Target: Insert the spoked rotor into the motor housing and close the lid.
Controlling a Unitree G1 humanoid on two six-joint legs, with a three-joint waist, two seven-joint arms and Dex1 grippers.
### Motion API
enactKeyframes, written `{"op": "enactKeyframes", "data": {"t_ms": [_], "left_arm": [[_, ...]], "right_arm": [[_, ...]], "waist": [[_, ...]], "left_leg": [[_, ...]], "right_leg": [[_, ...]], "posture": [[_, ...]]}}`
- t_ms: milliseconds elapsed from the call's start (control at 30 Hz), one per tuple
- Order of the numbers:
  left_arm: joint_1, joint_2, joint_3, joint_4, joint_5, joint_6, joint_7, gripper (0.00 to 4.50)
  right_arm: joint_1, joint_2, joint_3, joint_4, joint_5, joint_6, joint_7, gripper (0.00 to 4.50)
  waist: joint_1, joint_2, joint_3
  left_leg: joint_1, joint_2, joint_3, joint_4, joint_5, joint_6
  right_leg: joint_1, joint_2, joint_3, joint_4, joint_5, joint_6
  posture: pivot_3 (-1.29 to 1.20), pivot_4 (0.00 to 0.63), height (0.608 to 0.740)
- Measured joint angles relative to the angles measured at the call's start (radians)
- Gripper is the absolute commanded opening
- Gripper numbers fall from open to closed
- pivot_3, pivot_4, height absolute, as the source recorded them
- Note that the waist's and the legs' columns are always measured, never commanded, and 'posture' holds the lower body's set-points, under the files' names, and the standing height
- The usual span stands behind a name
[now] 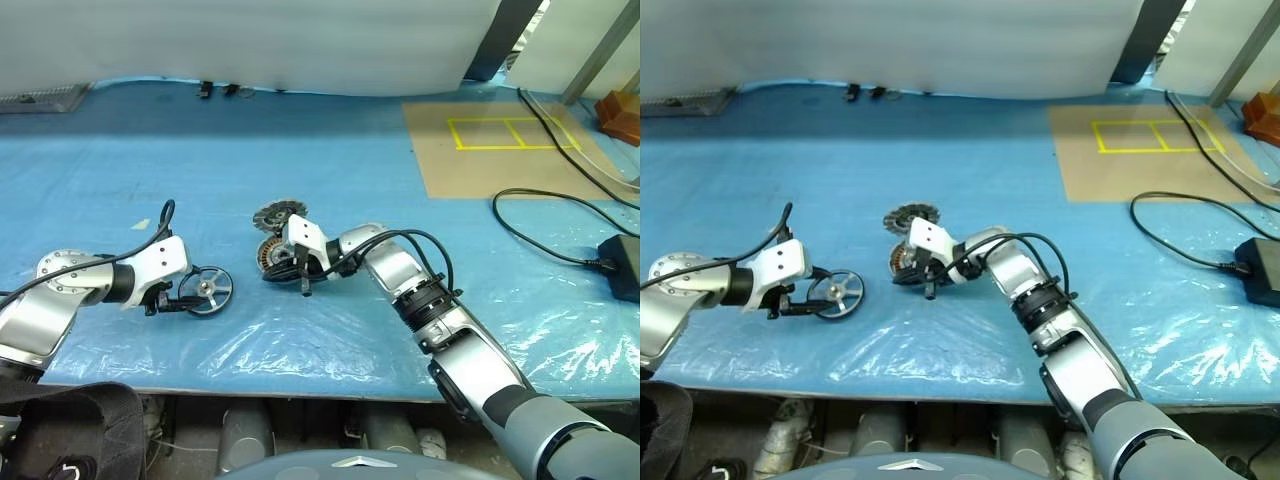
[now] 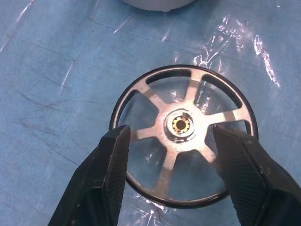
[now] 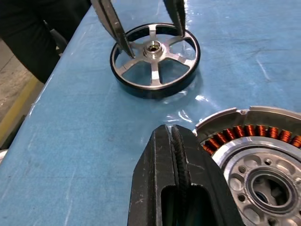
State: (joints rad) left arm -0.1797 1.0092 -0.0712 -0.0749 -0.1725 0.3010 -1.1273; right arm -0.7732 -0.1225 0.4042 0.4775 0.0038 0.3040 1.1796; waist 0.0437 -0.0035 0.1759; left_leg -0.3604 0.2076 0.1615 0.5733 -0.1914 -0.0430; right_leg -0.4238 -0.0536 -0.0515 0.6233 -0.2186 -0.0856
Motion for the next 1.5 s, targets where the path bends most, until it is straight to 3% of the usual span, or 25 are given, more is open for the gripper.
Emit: {"op": "enactKeyframes", "data": {"t_ms": [367,467,600,800,1167,1500], "left_arm": [[-0.002,-0.005,-0.01,0.034,0.046,-0.064,-0.016,2.95],[-0.002,-0.005,-0.01,0.035,0.046,-0.063,-0.033,2.38],[-0.002,-0.003,0.0,0.031,0.041,-0.063,-0.043,1.3],[-0.003,-0.05,0.028,0.032,0.014,-0.02,-0.018,1.3],[-0.099,-0.211,0.143,-0.076,-0.253,0.207,0.035,1.3],[-0.186,-0.344,0.032,-0.056,-0.224,0.242,0.14,1.3]], "right_arm": [[-0.001,-0.019,-0.007,0.0,0.002,0.002,-0.004,0.0],[-0.002,-0.019,-0.007,0.0,0.002,0.002,-0.004,0.0],[-0.002,-0.026,-0.007,0.0,0.0,-0.004,-0.009,0.0],[-0.002,-0.051,-0.009,-0.013,0.001,-0.003,-0.025,0.0],[0.023,-0.177,-0.098,-0.162,0.096,0.006,0.027,0.0],[0.024,-0.201,-0.109,-0.148,0.104,-0.024,-0.004,0.0]], "waist": [[0.0,0.0,0.0],[0.0,0.0,0.0],[0.0,0.001,0.0],[0.006,0.001,0.0],[0.006,0.001,0.0],[0.0,0.001,0.0]], "left_leg": [[0.0,0.0,0.0,0.0,0.0,0.0],[0.0,0.0,0.0,0.0,0.0,0.0],[0.0,0.0,0.0,0.0,0.0,0.0],[0.001,0.0,0.0,0.0,0.0,0.0],[0.0,-0.001,0.0,0.001,0.0,0.0],[-0.002,-0.001,0.0,0.002,0.0,0.0]], "right_leg": [[0.0,0.0,0.0,0.0,0.0,0.0],[0.0,0.0,0.0,0.0,0.0,0.0],[0.0,0.0,0.0,0.0,0.0,0.0],[0.001,-0.001,0.0,0.0,0.0,0.0],[0.001,0.0,0.0,0.0,0.0,0.0],[0.0,0.0,0.0,0.0,0.0,0.0]], "posture": [[0.0,0.15,0.74],[0.0,0.15,0.74],[0.0,0.15,0.74],[0.0,0.15,0.74],[0.0,0.15,0.74],[0.0,0.15,0.74]]}}
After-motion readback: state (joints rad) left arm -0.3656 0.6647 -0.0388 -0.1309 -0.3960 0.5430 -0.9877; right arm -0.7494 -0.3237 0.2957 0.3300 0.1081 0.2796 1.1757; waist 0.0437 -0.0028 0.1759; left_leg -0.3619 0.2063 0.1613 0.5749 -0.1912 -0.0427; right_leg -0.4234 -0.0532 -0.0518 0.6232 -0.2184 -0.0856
